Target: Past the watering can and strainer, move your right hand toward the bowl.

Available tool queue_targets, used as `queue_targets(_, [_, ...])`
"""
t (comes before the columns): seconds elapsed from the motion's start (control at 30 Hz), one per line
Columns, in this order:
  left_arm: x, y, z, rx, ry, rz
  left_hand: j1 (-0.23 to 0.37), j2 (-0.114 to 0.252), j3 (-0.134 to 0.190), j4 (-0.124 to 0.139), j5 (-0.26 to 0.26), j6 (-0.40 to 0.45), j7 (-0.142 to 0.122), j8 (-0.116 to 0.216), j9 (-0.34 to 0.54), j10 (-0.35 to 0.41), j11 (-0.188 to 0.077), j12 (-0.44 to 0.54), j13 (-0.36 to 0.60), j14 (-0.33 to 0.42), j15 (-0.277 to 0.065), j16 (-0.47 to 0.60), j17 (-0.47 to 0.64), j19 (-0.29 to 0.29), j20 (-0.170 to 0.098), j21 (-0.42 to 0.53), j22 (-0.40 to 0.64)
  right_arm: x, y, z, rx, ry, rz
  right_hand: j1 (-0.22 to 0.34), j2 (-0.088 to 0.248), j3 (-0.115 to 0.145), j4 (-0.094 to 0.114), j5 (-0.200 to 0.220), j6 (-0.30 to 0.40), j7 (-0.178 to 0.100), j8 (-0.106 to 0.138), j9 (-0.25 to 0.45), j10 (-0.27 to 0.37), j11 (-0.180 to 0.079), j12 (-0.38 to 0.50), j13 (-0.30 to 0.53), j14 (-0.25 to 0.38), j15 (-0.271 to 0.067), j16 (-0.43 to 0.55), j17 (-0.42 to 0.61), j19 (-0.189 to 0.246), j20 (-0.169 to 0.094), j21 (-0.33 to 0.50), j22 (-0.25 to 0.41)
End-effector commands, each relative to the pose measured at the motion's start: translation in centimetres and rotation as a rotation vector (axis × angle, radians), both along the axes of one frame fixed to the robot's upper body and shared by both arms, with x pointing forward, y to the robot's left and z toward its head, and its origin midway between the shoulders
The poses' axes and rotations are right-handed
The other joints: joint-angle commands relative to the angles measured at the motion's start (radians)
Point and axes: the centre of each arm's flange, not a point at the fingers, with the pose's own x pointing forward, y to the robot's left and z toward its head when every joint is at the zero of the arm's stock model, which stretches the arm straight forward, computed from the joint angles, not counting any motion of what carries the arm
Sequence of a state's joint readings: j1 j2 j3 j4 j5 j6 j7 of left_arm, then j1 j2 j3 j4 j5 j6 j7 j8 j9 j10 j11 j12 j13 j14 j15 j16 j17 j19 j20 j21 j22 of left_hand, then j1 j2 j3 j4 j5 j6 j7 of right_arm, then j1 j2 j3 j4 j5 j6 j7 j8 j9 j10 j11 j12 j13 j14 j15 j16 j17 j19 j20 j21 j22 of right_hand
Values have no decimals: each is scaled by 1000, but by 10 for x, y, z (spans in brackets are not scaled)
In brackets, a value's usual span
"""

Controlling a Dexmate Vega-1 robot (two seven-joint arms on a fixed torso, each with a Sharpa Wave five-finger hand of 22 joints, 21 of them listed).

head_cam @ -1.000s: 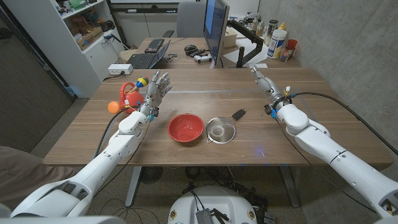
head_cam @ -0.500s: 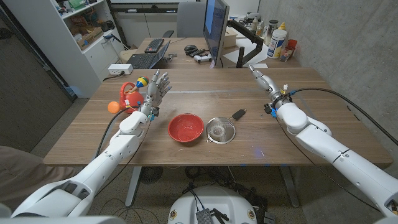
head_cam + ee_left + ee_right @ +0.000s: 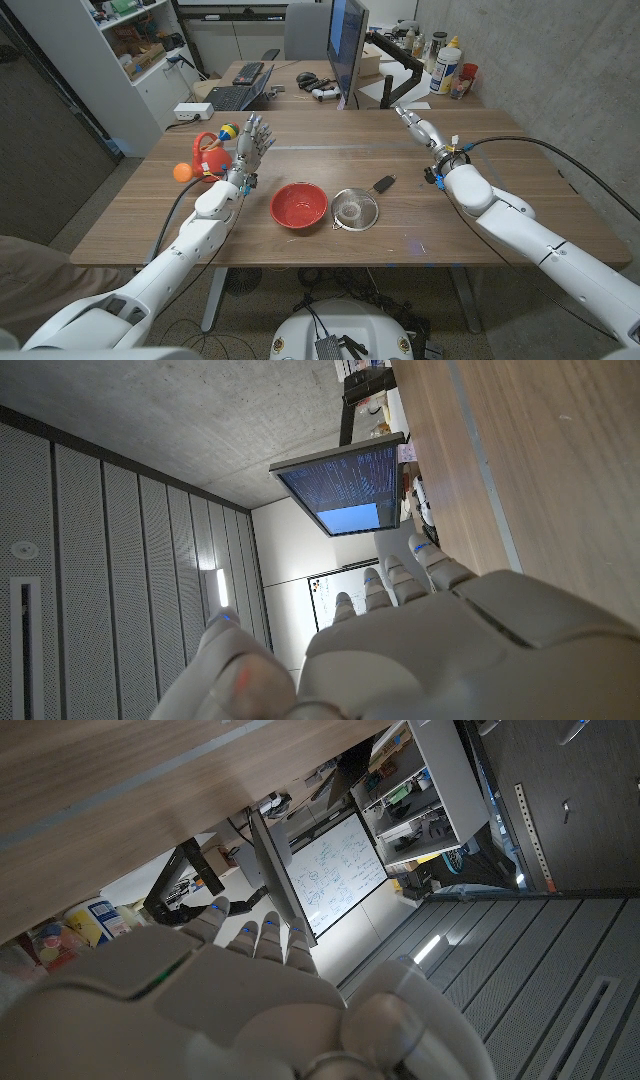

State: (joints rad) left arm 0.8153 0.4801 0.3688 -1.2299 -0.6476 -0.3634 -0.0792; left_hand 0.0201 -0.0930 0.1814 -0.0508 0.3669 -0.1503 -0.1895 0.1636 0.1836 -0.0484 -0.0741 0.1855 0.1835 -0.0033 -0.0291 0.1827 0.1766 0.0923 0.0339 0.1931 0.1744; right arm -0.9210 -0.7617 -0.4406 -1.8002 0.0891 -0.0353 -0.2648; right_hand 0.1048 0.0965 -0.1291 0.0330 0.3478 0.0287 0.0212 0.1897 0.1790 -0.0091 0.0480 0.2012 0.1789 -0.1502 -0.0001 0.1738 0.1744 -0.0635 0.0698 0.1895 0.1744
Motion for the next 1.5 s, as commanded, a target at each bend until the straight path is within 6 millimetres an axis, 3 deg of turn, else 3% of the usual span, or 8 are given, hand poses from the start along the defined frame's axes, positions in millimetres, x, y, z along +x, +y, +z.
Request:
queue_targets(0.03, [-5, 3, -5, -27, 2, 35, 3, -2, -3, 0, 5, 6, -3, 16, 5, 20, -4, 13, 2, 3, -48, 6, 3, 9, -4, 6, 4, -15, 10, 1, -55, -45, -12, 13, -1, 1, -3, 5, 5, -9, 8, 5, 0, 0, 8, 5, -4, -7, 5, 2, -3, 0, 2, 2])
queue_targets(0.9, [-6, 13, 1, 22, -18, 60, 7, -1, -13, 2, 11, 67, 1, 42, 4, 41, 1, 18, 2, 5, -47, 6, 3, 10, -5, 5, 4, -36, 33, 3, -196, -116, -106, 27, -2, 5, -12, 11, -18, -10, 0, 6, 1, -7, 9, 5, -6, -10, 6, 2, -6, 1, 2, 2])
queue_targets(1.03, [-4, 13, 1, 29, -13, 56, 7, -1, -14, 3, 12, 73, 0, 43, 4, 40, 1, 18, 2, 4, -47, 6, 3, 7, -6, 4, 4, -39, 38, 3, -211, -126, -108, 29, -3, 6, -13, 11, -17, -10, 1, 6, -2, -6, 8, 5, -8, -16, 5, 2, -6, -17, 2, 2])
queue_targets(1.5, [-2, 13, 4, 26, -27, 49, 10, 1, -16, 3, 14, 79, -1, 43, 3, 38, 1, 16, 2, -6, -50, 2, 3, -1, -9, 1, 4, -47, 64, 1, -313, -156, -79, 34, -3, 7, -16, 14, -22, -12, 0, 6, -16, -9, 3, 5, -21, -21, 2, 2, -14, -28, 0, 2])
